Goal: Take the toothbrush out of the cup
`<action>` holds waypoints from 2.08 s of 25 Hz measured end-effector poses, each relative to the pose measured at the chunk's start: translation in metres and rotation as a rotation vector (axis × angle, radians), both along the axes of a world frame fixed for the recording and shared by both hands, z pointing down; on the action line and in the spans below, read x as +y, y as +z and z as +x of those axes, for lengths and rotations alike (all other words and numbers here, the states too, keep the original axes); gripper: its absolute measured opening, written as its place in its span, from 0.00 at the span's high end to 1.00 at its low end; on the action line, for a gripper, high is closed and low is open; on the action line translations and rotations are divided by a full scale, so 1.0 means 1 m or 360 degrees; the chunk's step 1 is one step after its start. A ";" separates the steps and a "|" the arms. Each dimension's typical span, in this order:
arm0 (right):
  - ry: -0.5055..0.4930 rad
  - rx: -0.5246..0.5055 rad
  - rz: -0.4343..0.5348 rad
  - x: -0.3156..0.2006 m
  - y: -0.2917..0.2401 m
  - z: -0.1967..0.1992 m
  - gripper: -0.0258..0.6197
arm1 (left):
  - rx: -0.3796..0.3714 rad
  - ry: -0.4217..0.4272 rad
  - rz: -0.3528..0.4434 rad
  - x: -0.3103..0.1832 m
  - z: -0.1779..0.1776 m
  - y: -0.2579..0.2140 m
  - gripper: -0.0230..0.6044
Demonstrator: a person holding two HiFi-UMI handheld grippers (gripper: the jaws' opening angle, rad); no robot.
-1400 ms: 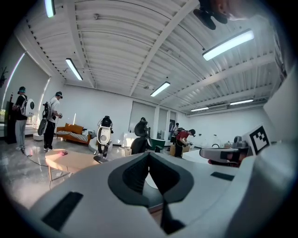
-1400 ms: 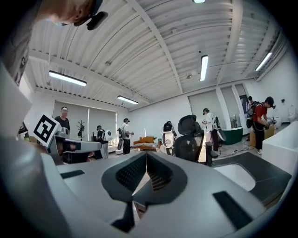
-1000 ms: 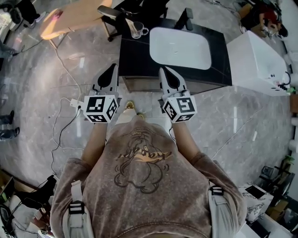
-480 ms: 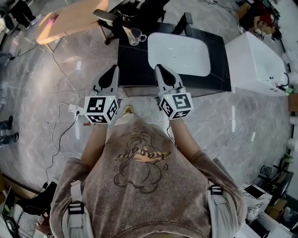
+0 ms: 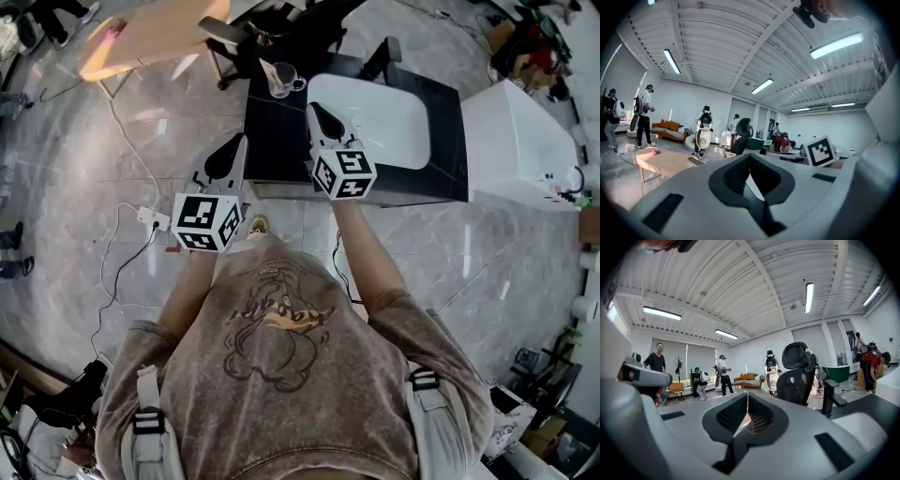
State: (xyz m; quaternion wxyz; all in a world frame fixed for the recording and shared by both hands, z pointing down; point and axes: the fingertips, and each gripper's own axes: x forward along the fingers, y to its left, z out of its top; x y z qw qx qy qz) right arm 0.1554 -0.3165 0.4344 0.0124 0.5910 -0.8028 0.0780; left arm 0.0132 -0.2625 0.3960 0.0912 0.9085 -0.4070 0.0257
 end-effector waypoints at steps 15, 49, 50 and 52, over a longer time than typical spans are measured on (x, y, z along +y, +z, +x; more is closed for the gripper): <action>-0.0071 0.0080 -0.0131 -0.091 0.047 -0.015 0.93 | -0.0003 -0.0030 -0.0047 -0.019 -0.014 0.008 0.94; -0.0267 0.0287 -0.0354 -0.170 0.112 -0.057 0.71 | -0.0049 -0.0046 -0.0165 -0.056 -0.024 0.029 0.94; -0.0269 0.0291 -0.0356 -0.169 0.112 -0.057 0.72 | -0.0050 -0.0048 -0.0167 -0.055 -0.024 0.030 0.94; -0.0271 0.0295 -0.0362 -0.167 0.114 -0.057 0.75 | -0.0052 -0.0052 -0.0172 -0.053 -0.024 0.031 0.94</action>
